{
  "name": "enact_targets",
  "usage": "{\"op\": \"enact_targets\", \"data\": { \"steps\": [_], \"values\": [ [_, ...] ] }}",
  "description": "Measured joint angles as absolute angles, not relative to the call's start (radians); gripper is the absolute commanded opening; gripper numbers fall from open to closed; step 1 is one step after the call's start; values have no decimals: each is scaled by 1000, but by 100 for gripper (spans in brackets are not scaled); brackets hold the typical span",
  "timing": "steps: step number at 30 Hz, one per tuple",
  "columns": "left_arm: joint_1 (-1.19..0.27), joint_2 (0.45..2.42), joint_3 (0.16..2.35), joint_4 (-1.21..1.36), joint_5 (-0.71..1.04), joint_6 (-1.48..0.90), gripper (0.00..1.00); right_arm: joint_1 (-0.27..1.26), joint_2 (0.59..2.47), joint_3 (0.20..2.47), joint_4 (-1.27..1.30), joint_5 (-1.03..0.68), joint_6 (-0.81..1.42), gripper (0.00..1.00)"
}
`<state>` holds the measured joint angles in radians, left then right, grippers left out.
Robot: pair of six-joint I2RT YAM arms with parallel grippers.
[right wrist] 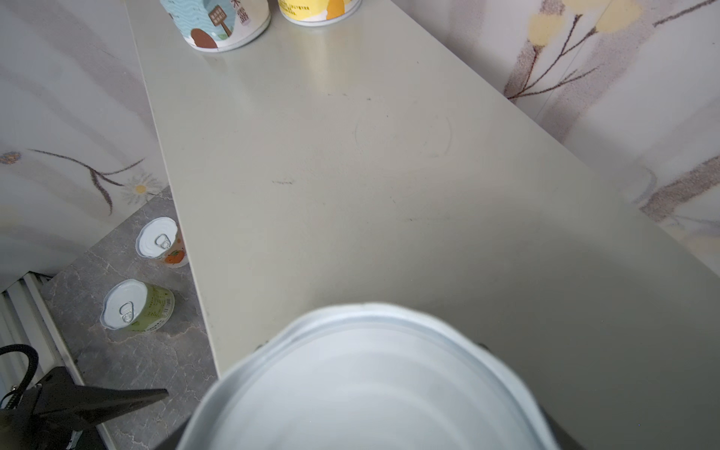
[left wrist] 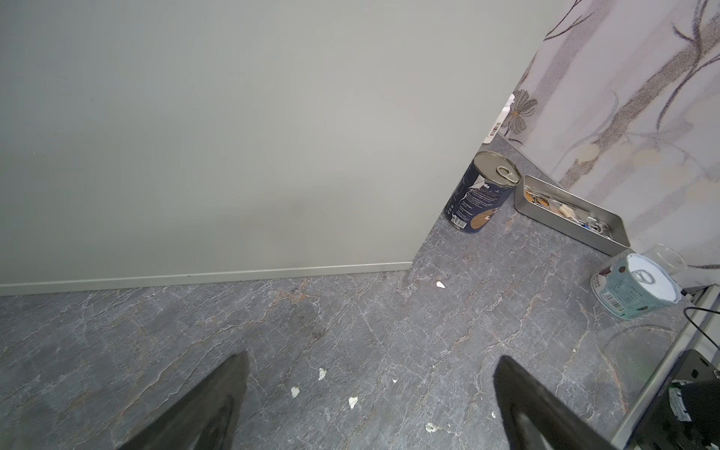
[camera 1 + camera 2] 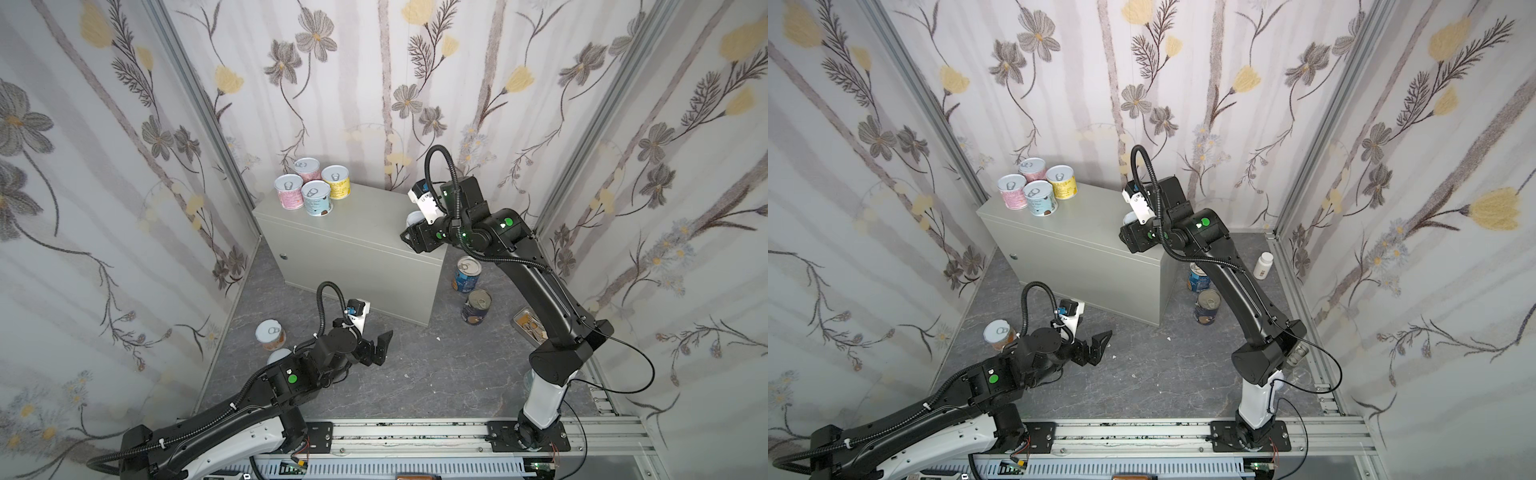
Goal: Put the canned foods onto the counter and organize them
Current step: 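Lower the light-blue can near the row with right gripper while left gripper rises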
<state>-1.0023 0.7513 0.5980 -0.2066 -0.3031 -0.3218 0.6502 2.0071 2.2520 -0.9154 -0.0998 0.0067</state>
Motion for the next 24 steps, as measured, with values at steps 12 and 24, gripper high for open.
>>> {"op": "enact_targets", "data": {
  "steps": [12,24],
  "values": [
    [-1002,725,589,-221,-302,-349,100,671,2127,2260,-628,-121,26,74],
    [-1002,706,627,-262,-310,-355,100,678,2176,2260,-505,-124,52,98]
  ]
}}
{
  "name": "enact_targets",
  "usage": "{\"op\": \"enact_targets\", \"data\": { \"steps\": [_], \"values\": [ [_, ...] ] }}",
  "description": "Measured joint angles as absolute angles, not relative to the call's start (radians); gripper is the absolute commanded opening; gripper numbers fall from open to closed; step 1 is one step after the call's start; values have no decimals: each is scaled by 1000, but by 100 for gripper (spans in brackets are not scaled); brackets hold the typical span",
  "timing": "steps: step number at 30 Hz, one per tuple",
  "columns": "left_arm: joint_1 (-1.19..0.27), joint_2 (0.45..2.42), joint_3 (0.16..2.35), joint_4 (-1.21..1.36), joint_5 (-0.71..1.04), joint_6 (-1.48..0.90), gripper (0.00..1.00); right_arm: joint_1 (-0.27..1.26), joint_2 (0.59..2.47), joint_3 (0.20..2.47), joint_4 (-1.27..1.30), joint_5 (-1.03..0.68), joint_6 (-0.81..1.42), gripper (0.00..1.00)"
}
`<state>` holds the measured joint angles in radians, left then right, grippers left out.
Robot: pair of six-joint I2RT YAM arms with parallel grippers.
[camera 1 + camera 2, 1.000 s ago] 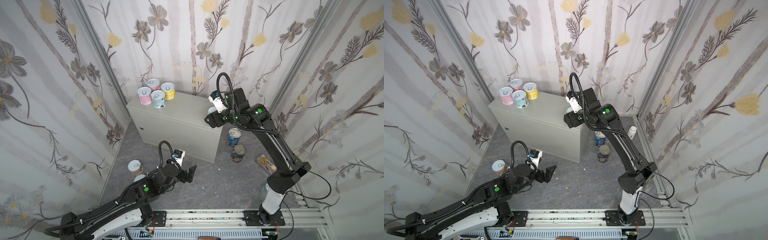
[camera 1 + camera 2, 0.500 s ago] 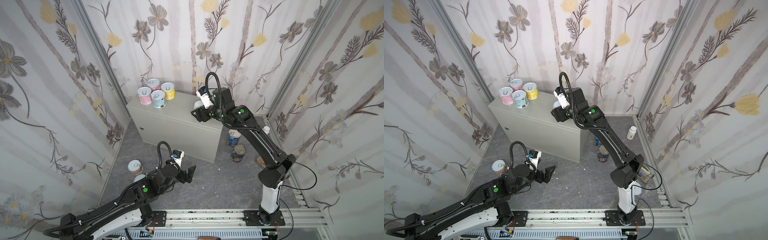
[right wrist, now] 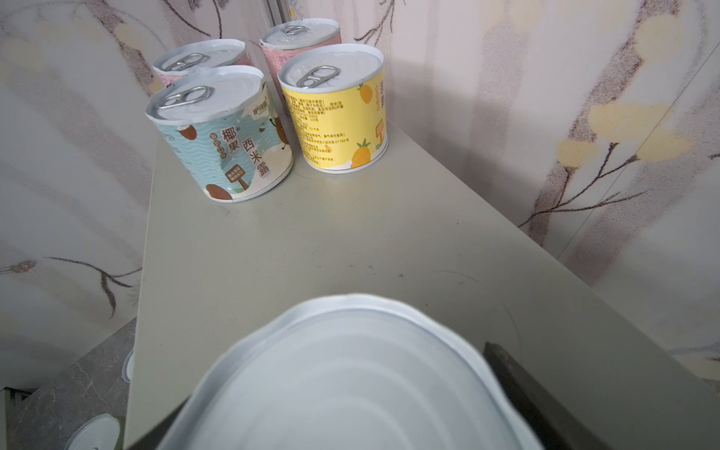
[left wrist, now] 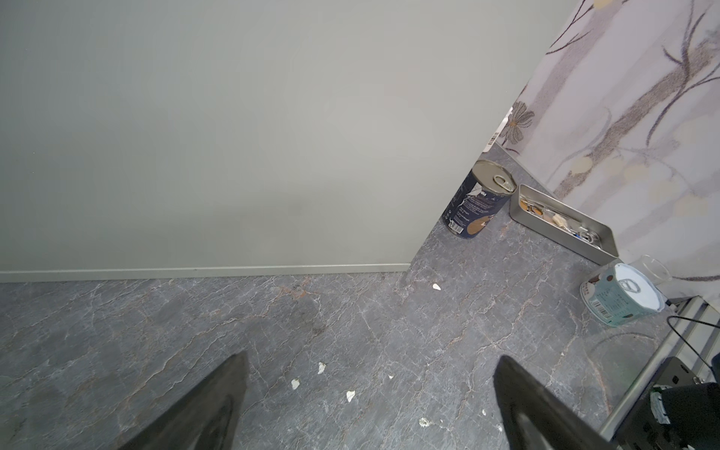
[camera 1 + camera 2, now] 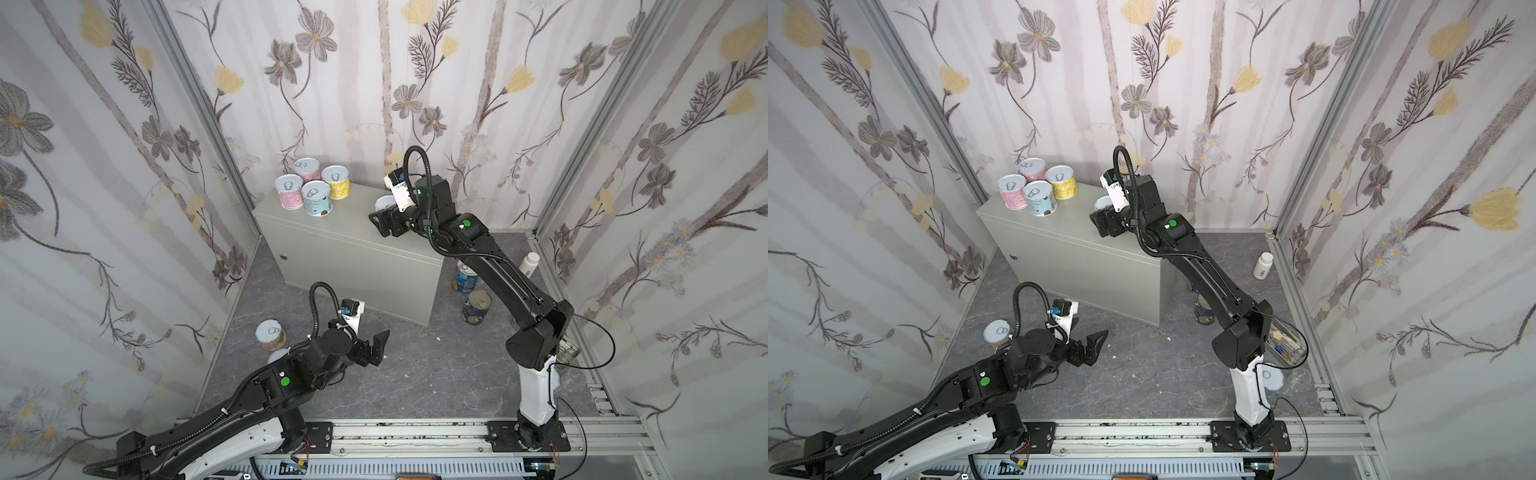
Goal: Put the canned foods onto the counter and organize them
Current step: 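Lower the light-blue can near the row with right gripper while left gripper rises, then open right gripper and draw it back while left gripper reaches to the placed can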
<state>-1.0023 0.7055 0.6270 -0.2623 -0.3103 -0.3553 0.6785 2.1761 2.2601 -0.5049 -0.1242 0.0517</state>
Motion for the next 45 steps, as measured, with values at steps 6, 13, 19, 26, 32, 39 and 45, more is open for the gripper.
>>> {"op": "enact_targets", "data": {
  "steps": [6,13,19,26,32,39,45],
  "values": [
    [-1002,709,701,-296,-325,-342,100,682,2177,2260,-497,-140,51,100],
    [-999,757,865,-323,-384,-281,100,685,2122,2255,-549,-163,33,100],
    [-942,849,1021,-327,-403,-234,100,685,2049,2255,-544,-177,25,100],
    [-844,958,1157,-334,-385,-190,100,684,1975,2247,-552,-169,19,100],
    [-749,1039,1266,-334,-365,-180,100,683,1853,2175,-564,-110,17,100],
    [-714,1145,1385,-334,-301,-133,100,681,1575,1838,-423,-67,27,100],
    [-667,1225,1447,-334,-256,-119,100,659,1279,1444,-247,2,88,100]
  ]
}}
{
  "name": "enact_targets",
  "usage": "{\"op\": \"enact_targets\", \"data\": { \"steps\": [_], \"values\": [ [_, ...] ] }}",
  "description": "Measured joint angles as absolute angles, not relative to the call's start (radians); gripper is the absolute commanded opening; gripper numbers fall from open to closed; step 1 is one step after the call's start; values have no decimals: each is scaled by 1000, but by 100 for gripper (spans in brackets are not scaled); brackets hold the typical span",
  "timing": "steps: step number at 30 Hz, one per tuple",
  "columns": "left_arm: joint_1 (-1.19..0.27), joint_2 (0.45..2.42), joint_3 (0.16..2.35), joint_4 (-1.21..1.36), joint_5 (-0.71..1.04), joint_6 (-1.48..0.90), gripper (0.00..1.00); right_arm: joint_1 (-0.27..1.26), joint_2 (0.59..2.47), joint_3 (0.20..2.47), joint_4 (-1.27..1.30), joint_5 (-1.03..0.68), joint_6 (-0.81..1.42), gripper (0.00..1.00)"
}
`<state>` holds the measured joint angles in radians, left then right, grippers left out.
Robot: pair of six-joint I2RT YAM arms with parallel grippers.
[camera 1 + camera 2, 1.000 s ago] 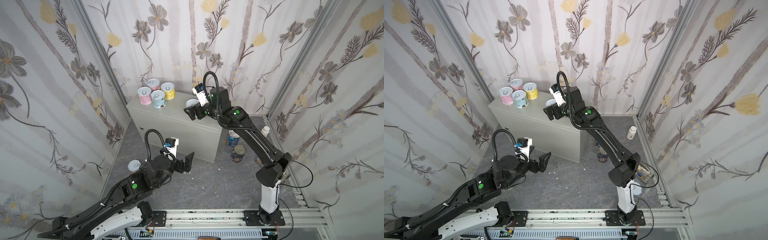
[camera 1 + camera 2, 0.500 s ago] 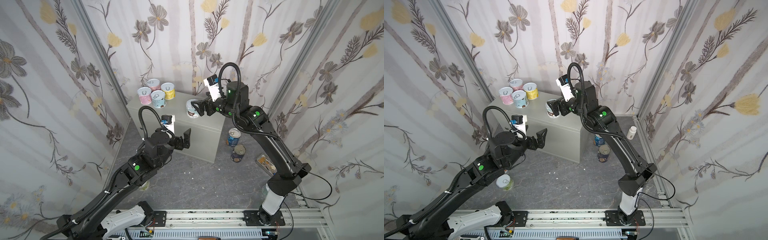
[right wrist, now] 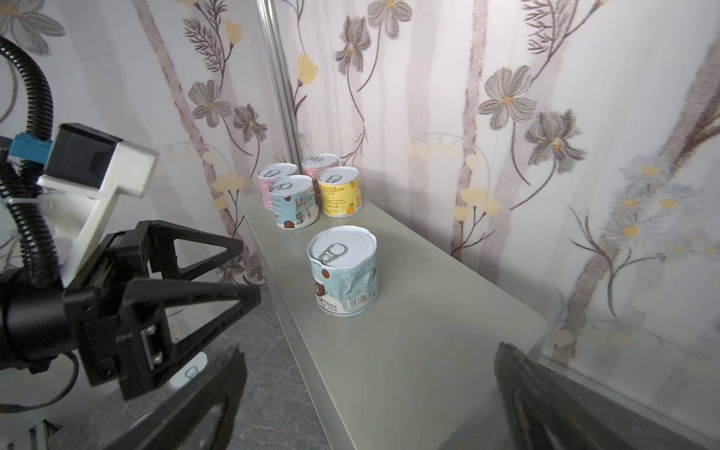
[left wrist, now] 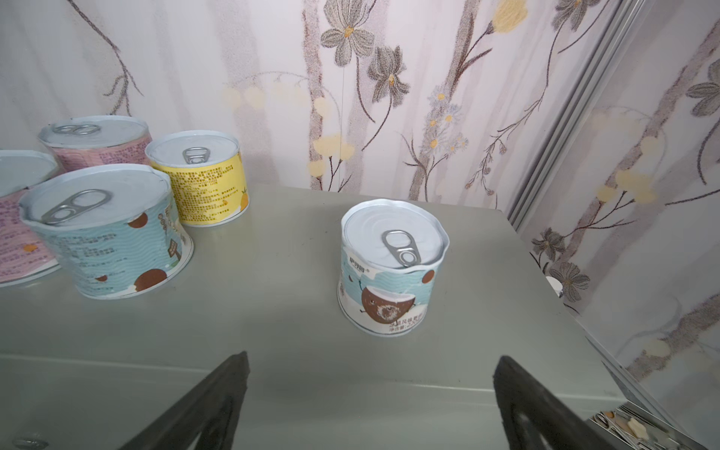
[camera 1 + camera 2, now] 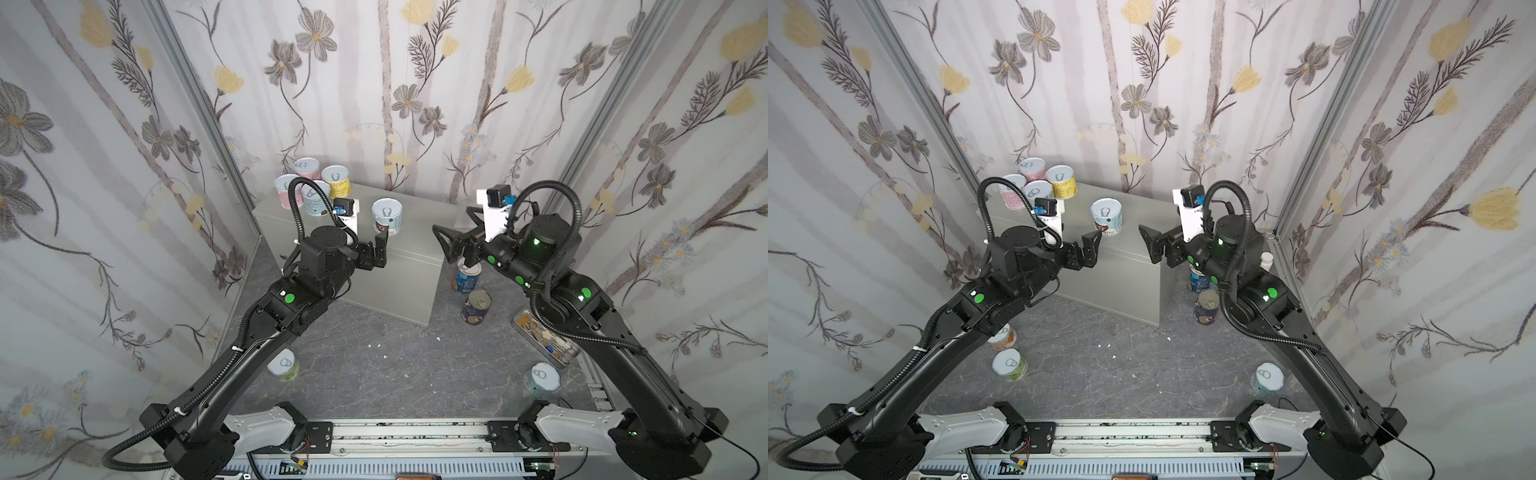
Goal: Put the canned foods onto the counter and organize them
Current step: 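Open right gripper and draw it back while left gripper reaches to the placed can, then push the light-blue can against the row with left gripper while right gripper lowers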
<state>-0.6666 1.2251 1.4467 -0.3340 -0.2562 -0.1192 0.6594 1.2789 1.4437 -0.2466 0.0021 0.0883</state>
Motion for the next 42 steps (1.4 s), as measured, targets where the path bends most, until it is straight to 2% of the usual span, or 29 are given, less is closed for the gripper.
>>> {"op": "enact_targets", "data": {
  "steps": [6,12,18,28,42],
  "values": [
    [-643,1325,1512,-335,-201,-111,100,637,1035,1134,-106,64,157,100],
    [-633,1399,1556,-334,-197,-107,100,630,901,977,-50,82,195,100],
    [-626,1461,1591,-336,-188,-105,100,630,838,896,-28,81,208,100],
    [-601,1555,1670,-336,-188,-103,100,630,834,832,10,76,208,100],
    [-573,1628,1759,-339,-180,-66,74,630,877,822,18,73,217,100]
  ]
}}
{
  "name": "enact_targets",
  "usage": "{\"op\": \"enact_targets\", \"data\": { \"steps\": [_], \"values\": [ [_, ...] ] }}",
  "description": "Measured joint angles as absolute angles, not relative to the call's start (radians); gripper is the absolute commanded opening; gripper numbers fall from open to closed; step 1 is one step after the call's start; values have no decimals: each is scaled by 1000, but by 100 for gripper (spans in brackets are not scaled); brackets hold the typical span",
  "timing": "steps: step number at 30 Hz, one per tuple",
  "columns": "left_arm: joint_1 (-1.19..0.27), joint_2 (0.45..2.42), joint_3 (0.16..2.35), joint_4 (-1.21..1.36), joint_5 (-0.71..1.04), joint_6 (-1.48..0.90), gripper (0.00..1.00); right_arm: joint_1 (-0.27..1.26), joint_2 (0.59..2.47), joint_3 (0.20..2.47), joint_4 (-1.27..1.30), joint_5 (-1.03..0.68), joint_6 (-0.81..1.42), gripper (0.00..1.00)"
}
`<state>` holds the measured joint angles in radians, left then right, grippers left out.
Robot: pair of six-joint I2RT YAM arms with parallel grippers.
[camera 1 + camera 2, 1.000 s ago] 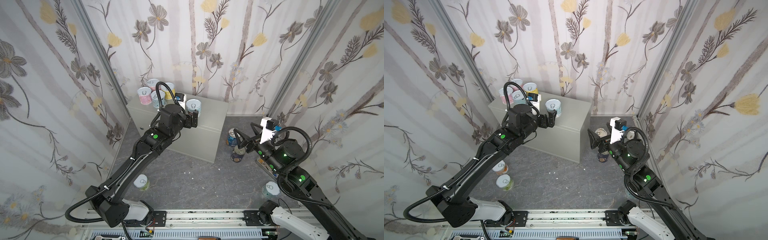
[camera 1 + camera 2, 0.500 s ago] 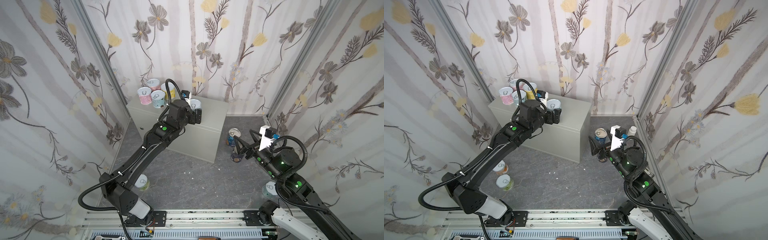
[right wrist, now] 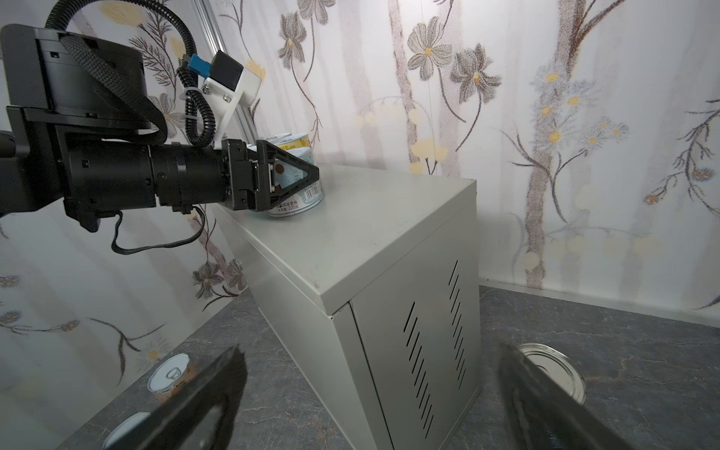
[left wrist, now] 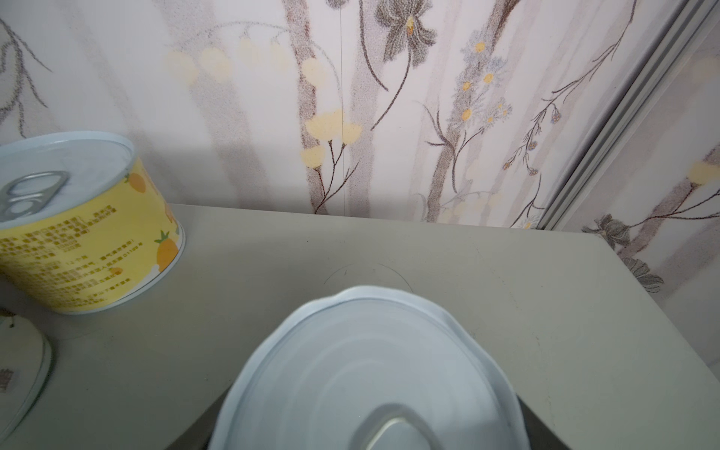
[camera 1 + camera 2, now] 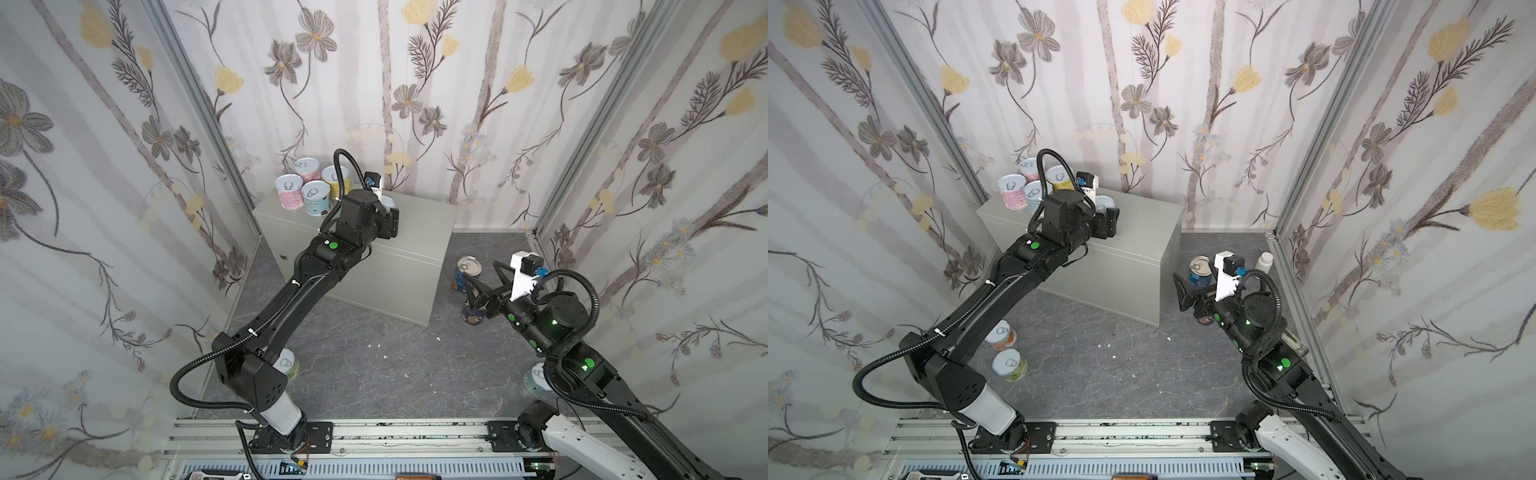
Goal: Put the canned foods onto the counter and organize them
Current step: 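Push the light-blue can against the row with left gripper while right gripper lowers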
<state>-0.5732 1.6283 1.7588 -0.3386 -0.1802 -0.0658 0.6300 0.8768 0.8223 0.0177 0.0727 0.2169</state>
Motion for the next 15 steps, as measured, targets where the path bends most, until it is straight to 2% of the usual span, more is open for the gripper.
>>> {"op": "enact_targets", "data": {
  "steps": [8,15],
  "values": [
    [-546,1650,1796,-364,-181,-39,66,630,911,838,17,55,220,100],
    [-525,1692,1855,-378,-183,-26,65,630,935,849,17,51,227,100]
  ]
}}
